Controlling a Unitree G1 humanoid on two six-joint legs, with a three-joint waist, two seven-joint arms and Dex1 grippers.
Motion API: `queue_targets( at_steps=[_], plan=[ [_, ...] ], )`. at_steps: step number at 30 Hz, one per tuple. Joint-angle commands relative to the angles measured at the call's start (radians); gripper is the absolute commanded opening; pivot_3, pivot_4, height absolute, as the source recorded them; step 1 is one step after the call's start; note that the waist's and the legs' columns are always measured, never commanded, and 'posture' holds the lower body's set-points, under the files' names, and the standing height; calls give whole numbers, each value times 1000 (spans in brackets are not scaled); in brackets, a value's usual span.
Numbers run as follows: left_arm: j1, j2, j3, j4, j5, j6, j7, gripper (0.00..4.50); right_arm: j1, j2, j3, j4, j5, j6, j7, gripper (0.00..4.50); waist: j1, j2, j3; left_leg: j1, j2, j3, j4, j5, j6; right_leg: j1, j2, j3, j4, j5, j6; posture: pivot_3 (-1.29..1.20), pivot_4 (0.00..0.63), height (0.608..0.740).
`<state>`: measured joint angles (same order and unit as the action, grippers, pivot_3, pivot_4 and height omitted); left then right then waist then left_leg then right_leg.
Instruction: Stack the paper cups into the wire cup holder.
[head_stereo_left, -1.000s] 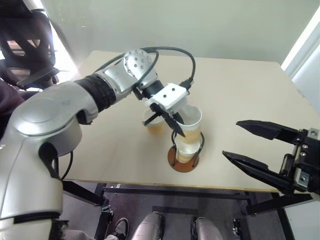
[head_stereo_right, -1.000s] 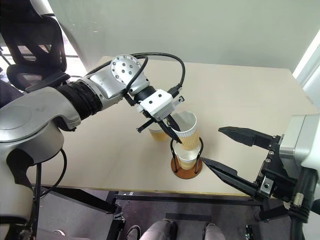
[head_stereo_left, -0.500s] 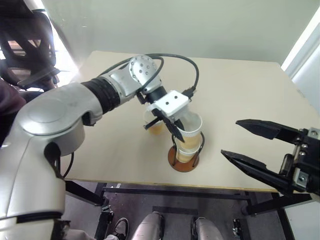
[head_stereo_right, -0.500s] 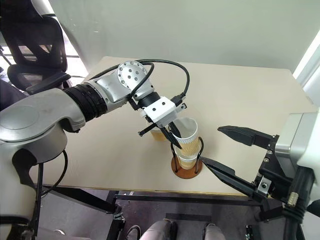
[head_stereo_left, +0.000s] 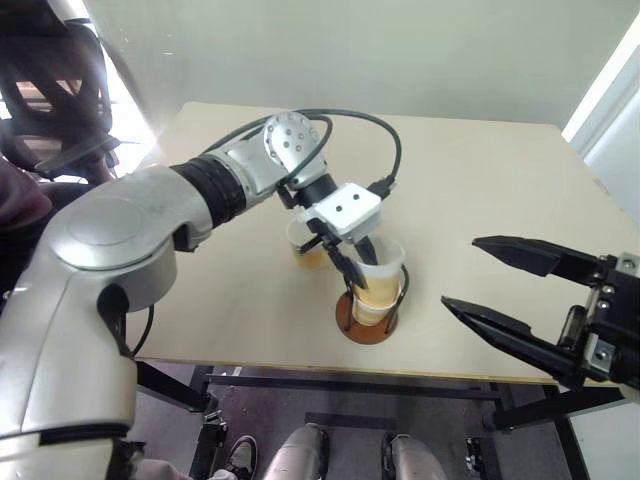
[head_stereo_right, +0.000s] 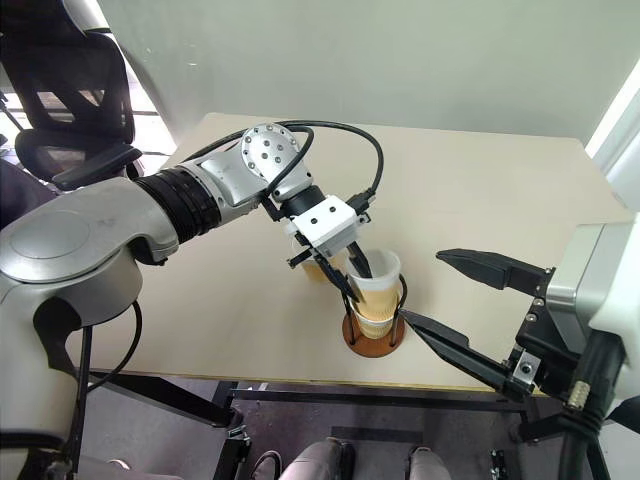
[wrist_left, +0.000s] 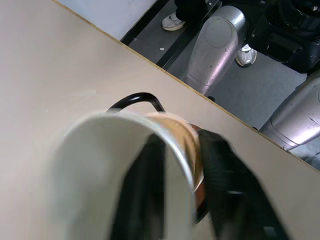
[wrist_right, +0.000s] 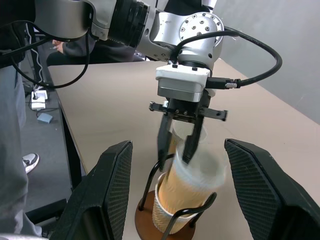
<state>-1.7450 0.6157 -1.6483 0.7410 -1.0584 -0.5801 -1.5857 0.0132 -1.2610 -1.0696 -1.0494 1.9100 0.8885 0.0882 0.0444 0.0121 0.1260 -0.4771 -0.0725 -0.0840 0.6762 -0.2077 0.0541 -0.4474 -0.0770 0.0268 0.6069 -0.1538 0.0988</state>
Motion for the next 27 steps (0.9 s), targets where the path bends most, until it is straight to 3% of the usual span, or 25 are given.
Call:
queue_targets(
  at_steps=[1,4,10,15,17,23,27],
  plan=[
    [-31,2,10,16,7,-15,-29,2755,-12,6,2,2,-6,-3,-13,2995,0,0,0,0,0,0,0,0,0,0,0,0,0,0,0,0,150,740],
    [-22,-10,42,45,14,-32,-29,3762,-15,9,7,2,-10,0,-12,2995,1,0,0,0,0,0,0,0,0,0,0,0,0,0,0,0,150,740],
    [-4,-103,350,303,82,96,-29,3762,-13,26,11,2,-26,11,4,2995,4,0,0,-3,0,0,4,-1,2,-1,0,0,0,1,1,0,150,740],
    [22,-59,485,431,274,140,-29,3762,-5,48,0,2,-46,24,36,2995,-3,1,0,-1,0,4,5,-3,2,-2,0,2,-1,0,4,0,150,740],
    [56,-25,533,456,333,176,-29,3762,0,61,-5,2,-59,21,58,2995,-3,1,0,-1,0,4,4,-4,2,-2,0,2,-1,-6,12,0,150,740],
    [155,25,727,502,462,317,-29,3762,34,89,-6,2,-133,4,148,2995,0,2,0,-2,0,5,6,-5,2,-2,0,2,0,-3,5,0,150,740],
    [205,42,805,488,526,354,-29,4468,64,103,13,2,-200,-25,220,2995,9,2,-1,-5,-1,5,7,0,-5,-2,1,2,-3,-3,6,0,150,740]
  ],
)
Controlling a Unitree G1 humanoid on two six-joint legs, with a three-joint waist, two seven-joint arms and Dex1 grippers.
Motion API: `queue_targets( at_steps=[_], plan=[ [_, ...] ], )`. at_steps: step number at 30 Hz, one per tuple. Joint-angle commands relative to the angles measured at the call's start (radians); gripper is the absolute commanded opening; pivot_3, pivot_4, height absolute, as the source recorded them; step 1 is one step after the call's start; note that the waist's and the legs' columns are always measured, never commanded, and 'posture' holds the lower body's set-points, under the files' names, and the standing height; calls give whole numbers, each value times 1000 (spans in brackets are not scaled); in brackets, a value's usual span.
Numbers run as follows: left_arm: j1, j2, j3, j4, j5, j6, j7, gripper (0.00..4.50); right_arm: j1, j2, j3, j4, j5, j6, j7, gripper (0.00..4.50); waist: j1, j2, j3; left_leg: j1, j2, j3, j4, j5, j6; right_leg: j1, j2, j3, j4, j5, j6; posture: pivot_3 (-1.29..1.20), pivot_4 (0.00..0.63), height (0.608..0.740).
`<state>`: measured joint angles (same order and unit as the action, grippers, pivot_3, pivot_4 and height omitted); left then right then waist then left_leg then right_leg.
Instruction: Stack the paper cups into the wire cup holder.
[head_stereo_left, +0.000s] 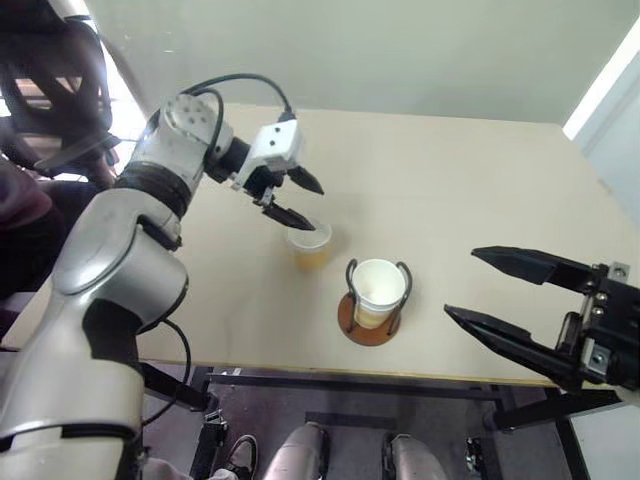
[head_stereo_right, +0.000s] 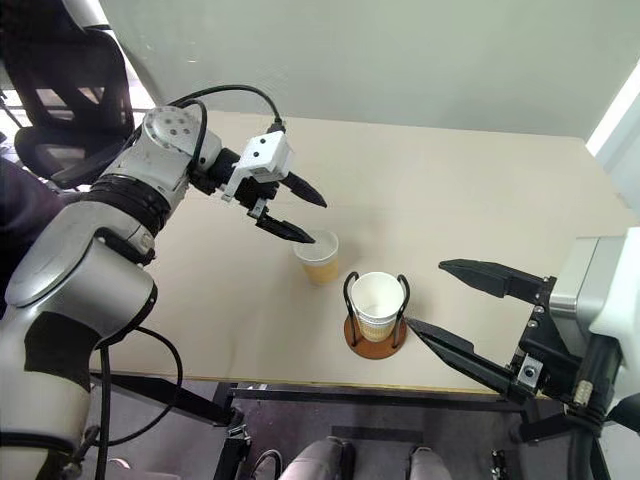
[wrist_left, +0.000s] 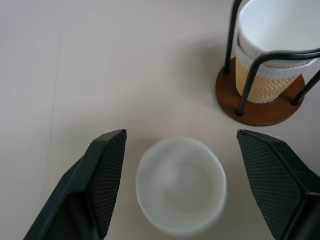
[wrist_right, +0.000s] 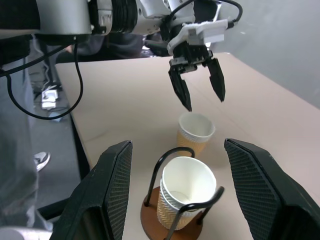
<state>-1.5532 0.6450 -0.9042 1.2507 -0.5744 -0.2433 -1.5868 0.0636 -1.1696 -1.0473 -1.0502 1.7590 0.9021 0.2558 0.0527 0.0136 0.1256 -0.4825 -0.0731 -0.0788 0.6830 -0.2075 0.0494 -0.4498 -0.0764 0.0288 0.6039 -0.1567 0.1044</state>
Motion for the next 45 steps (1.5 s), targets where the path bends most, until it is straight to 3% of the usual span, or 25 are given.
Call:
queue_targets(
  at_steps=[1,12,23,34,37,45],
  plan=[
    [27,14,74,-23,65,6,-28,4468,27,16,-9,3,-64,-43,70,2995,2,0,0,0,0,0,0,-1,0,0,-1,0,-1,0,0,0,150,740],
    [68,21,141,-39,171,-7,-28,4468,269,46,-137,8,-255,-3,197,2995,2,-1,0,2,0,3,-1,-1,0,0,-1,1,0,0,-1,0,150,740],
    [98,-12,131,-35,243,-49,-28,4468,321,21,-173,17,-311,-19,257,2995,0,-1,0,3,0,4,0,-2,6,0,0,1,1,0,-7,0,150,740],
    [127,-100,147,0,335,-102,-28,4468,333,15,-194,9,-296,-23,242,2995,1,-1,0,4,0,4,0,-2,11,0,-2,2,1,5,-1,0,150,740],
    [135,-122,174,32,410,-145,-28,3969,339,16,-205,5,-286,-25,235,2995,1,-1,0,4,0,5,0,-2,11,1,-2,2,2,5,0,0,150,740],
    [135,-158,287,58,511,-162,-28,1135,368,14,-251,3,-246,-32,226,2995,1,-1,0,4,0,5,0,-1,12,1,-2,2,1,5,-2,0,150,740]
  ],
)
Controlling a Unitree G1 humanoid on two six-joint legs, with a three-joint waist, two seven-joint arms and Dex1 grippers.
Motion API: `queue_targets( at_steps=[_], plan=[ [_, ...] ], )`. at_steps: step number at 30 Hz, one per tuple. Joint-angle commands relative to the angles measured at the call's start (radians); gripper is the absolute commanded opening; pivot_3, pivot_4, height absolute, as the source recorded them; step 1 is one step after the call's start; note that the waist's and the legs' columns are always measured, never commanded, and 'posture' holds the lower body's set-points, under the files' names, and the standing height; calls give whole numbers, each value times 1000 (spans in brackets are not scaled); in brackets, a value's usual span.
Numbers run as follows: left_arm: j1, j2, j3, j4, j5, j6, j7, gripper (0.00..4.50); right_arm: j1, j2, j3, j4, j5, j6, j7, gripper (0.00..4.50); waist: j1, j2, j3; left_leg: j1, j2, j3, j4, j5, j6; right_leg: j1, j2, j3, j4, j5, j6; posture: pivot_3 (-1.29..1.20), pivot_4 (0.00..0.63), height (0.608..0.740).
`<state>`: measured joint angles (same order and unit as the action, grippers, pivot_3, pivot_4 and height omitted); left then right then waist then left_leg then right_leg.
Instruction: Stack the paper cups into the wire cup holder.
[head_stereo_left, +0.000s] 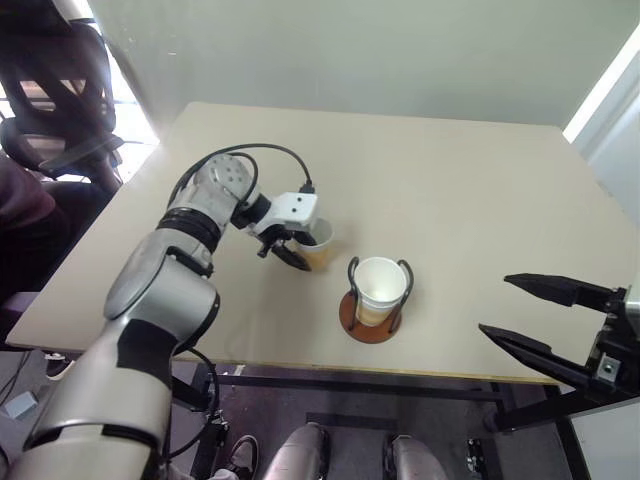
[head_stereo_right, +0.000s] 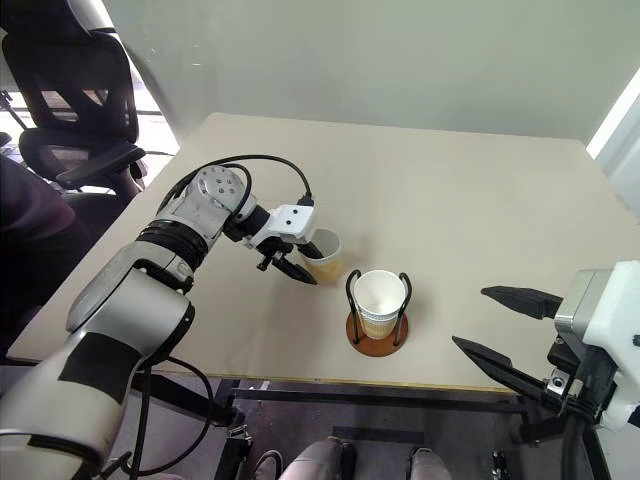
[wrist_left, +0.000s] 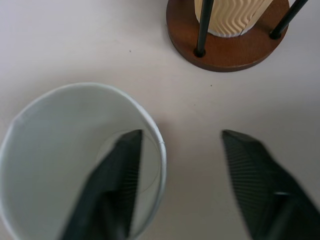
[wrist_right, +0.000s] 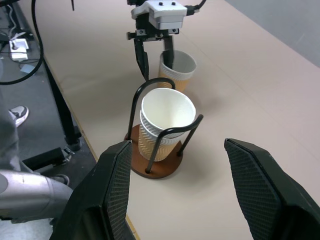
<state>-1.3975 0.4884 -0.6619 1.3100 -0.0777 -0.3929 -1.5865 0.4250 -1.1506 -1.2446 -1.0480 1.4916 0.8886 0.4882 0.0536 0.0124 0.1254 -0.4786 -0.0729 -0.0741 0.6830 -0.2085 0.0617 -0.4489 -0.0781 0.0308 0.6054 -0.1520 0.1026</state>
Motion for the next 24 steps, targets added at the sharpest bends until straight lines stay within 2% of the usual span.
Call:
queue_targets(
  at_steps=[1,3,4,7,13,19,22,24],
  plan=[
    [-23,-3,53,-3,14,-11,-28,808,10,-4,-59,1,26,-19,-6,2995,0,0,0,0,0,0,0,0,0,0,0,0,0,0,0,0,150,740],
    [-40,5,55,-17,-17,-2,-28,116,16,-1,-73,1,32,-22,-5,2995,0,0,0,0,0,0,0,0,0,0,0,0,0,0,1,0,150,740],
    [-57,17,51,-33,-50,6,-28,51,17,2,-82,1,40,-28,-5,2995,0,0,0,0,0,0,0,0,0,0,0,0,0,0,1,0,150,740],
    [-109,68,12,-99,-178,43,-28,51,5,13,-111,2,91,-72,-17,2995,0,-1,1,-1,0,0,0,0,0,-1,0,0,0,0,1,0,150,740],
    [-185,167,-145,-267,-462,69,-28,51,-11,13,-155,15,193,-147,-48,2995,1,0,0,-2,0,-1,0,-2,0,-1,0,0,-1,0,1,0,150,740],
    [-233,273,-342,-608,-866,153,-28,51,-28,8,-157,15,201,-193,-84,2995,1,-1,0,-2,0,-1,0,-3,-1,-1,0,0,-2,1,2,0,150,740],
    [-246,297,-455,-667,-922,107,-28,51,-24,14,-173,7,200,-201,-103,2995,1,0,0,-2,0,-1,0,-5,-1,0,0,-1,-2,0,2,0,150,740],
    [-263,286,-482,-667,-958,98,-28,51,-21,14,-192,2,219,-209,-120,2995,1,0,0,1,0,-1,0,-5,-2,1,0,-1,-2,0,2,0,150,740]
  ],
)
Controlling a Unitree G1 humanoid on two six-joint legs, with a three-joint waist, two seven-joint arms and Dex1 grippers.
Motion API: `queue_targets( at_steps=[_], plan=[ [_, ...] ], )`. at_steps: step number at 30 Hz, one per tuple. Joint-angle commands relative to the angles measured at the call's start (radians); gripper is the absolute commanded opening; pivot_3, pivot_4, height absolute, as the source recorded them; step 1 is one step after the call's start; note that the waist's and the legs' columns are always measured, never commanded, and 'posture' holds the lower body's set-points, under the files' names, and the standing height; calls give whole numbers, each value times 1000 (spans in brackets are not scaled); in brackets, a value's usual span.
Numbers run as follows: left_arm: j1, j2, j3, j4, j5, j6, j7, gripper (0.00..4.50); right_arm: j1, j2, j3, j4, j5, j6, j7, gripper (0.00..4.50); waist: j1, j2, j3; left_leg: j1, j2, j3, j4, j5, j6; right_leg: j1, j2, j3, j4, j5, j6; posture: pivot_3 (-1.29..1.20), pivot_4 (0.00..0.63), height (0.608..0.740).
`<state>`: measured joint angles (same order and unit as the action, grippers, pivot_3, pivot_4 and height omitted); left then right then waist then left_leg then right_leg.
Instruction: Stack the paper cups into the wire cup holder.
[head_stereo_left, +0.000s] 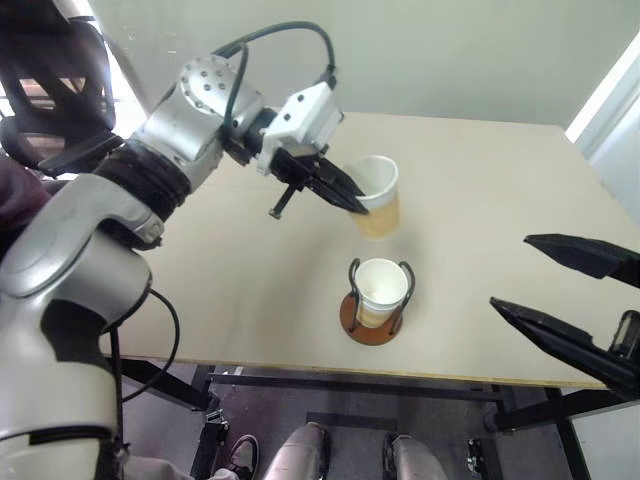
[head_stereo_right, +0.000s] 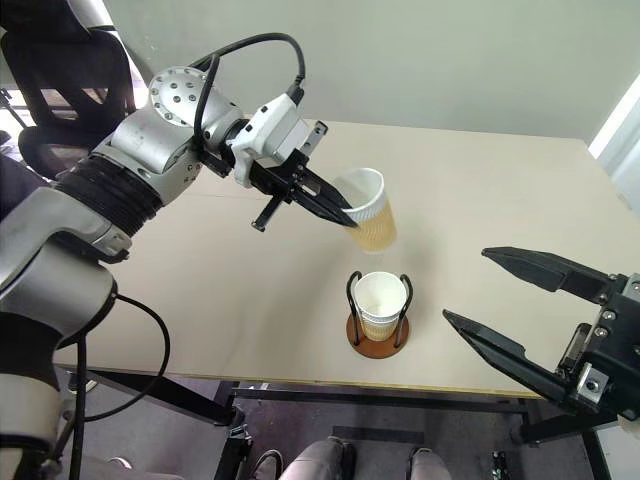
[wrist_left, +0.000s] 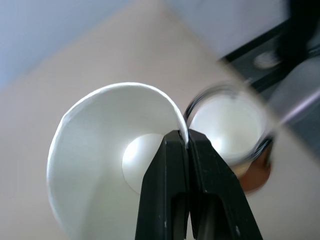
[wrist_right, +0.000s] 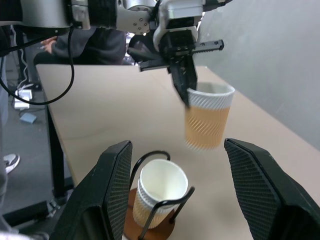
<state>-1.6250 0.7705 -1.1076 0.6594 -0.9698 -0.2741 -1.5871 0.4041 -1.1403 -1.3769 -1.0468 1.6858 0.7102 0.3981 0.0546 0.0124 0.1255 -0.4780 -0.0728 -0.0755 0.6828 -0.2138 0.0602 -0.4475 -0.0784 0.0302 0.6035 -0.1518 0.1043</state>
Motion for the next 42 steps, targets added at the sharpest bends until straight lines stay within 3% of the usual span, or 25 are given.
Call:
queue_targets(
  at_steps=[1,7,19,37,42],
  plan=[
    [-46,0,-52,-19,-83,-25,-27,51,3,3,-72,0,37,-29,-36,2995,-1,0,0,1,0,0,0,0,0,0,0,0,0,0,0,0,150,740],
    [-102,-12,-212,-43,-110,-110,-27,51,21,-5,-141,0,80,-13,-66,2995,-1,0,1,2,0,0,1,0,0,2,0,0,1,-3,-6,0,150,740],
    [-146,-64,-401,-38,-145,-215,-27,51,23,-34,-254,0,220,64,-150,2995,-1,0,1,5,0,0,0,-1,-1,3,-1,0,5,-7,-13,0,150,740],
    [-147,-104,-508,30,-118,-242,-27,51,6,-22,-279,0,286,161,-172,2995,-1,0,1,6,1,0,0,-2,-3,3,-1,-1,6,-8,-14,0,150,740],
    [-140,-111,-501,31,-122,-224,-27,1283,1,-15,-278,0,284,175,-162,2995,-1,0,1,6,1,0,0,-2,-3,3,-1,-1,6,-8,-14,0,150,740]
  ],
)
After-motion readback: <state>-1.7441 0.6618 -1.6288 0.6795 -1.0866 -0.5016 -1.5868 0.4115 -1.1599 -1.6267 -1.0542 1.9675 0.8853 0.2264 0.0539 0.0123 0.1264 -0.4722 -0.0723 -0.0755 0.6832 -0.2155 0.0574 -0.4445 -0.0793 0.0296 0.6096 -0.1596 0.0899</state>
